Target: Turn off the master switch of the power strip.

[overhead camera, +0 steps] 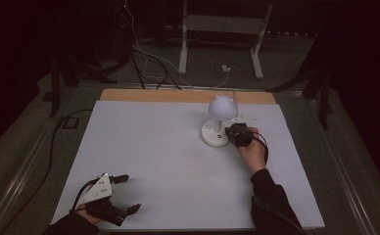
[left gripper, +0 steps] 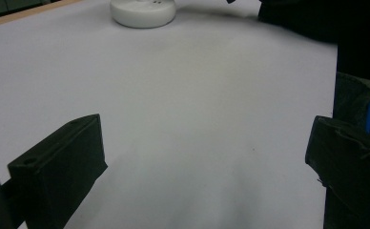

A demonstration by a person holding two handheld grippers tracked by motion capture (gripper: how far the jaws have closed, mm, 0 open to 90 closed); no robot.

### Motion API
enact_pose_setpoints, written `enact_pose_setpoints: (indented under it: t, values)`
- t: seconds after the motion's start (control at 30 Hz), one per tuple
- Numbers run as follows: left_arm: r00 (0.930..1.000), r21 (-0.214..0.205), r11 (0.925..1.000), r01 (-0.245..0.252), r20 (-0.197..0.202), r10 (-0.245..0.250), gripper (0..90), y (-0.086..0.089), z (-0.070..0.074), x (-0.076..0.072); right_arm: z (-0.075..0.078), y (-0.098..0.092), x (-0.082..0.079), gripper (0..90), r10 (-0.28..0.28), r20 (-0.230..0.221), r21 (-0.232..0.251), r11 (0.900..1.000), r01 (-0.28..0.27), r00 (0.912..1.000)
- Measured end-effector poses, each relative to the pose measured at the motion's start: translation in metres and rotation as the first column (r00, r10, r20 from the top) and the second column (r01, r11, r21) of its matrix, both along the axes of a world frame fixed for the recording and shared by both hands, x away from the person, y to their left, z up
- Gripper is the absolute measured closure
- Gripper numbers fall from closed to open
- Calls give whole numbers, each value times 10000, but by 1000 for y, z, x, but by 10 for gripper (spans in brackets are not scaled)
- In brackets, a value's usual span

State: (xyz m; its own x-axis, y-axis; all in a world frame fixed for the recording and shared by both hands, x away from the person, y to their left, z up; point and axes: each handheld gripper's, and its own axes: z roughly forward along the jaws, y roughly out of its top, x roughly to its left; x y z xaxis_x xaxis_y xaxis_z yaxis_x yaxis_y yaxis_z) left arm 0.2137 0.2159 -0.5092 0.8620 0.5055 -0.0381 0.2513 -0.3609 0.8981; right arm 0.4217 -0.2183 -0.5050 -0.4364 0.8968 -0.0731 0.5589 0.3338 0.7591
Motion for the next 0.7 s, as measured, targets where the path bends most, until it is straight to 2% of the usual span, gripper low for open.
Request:
enact_pose_setpoints:
  t: [0.23, 0.33, 0.4, 0.7]
  values:
    - [10000, -22, 10000, 17, 0, -17, 2, 0, 0, 0, 2, -1, 3, 900, -55, -360, 110, 9999, 59, 9993]
    - [10000, -27, 10000, 56, 30, -56, 3, 0, 1, -1, 3, 2, 4, 900, -108, -489, -91, 9999, 104, 9987]
    - [10000, -43, 10000, 67, 36, -67, 3, 0, 1, -1, 3, 2, 4, 900, -164, -517, -62, 9999, 161, 9985]
    - [10000, -115, 9999, 15, -6, -15, 3, 1, 1, 0, 2, 6, 1, 900, -225, -198, -326, 9992, 218, 9996]
